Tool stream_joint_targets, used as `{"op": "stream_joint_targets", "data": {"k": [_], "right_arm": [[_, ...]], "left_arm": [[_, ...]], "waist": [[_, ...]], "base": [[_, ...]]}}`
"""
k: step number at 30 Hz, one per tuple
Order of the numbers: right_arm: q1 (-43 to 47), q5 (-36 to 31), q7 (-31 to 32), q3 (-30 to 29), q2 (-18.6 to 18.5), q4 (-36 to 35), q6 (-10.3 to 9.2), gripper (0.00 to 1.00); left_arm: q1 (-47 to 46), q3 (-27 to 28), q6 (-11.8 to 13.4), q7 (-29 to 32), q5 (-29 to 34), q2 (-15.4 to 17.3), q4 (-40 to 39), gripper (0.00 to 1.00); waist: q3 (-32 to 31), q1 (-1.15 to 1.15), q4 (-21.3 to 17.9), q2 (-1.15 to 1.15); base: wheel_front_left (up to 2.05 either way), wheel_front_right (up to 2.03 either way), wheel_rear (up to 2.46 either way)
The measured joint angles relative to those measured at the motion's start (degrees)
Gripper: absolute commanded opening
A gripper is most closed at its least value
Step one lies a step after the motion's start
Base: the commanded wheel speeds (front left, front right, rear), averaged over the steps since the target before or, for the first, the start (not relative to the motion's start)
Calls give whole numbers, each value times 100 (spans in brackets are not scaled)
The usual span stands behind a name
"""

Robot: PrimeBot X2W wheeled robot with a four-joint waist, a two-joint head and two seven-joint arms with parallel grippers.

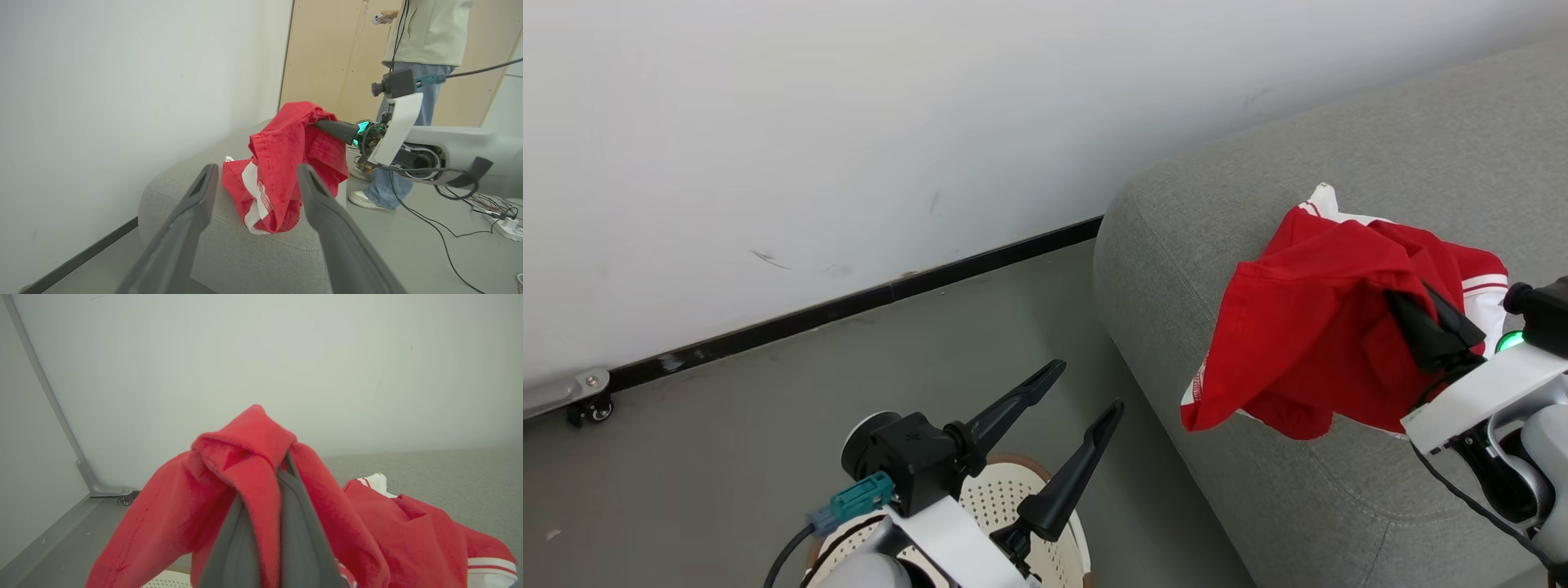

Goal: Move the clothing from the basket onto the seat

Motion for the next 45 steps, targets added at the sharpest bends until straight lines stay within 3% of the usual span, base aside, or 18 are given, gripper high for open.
{"op": "stream_joint_targets", "data": {"k": [16, 31, 45], "right_arm": [[-469, -45, 31, -201, 12, 38, 0, 0], [-1881, -97, 238, -1012, -522, 727, 0, 0], [-2258, -231, 407, -1385, -871, 1595, 0, 0]], "left_arm": [[46, 109, 64, -1, 22, 51, -46, 100], [-142, 271, 218, 116, 196, 253, -448, 100], [-287, 382, 385, 323, 348, 402, -929, 100]], "waist": [[182, 0, -88, 0], [613, 0, 148, 0], [1114, 0, 410, 0]], "base": [[0, 0, 0], [0, 0, 0], [0, 0, 0]]}}
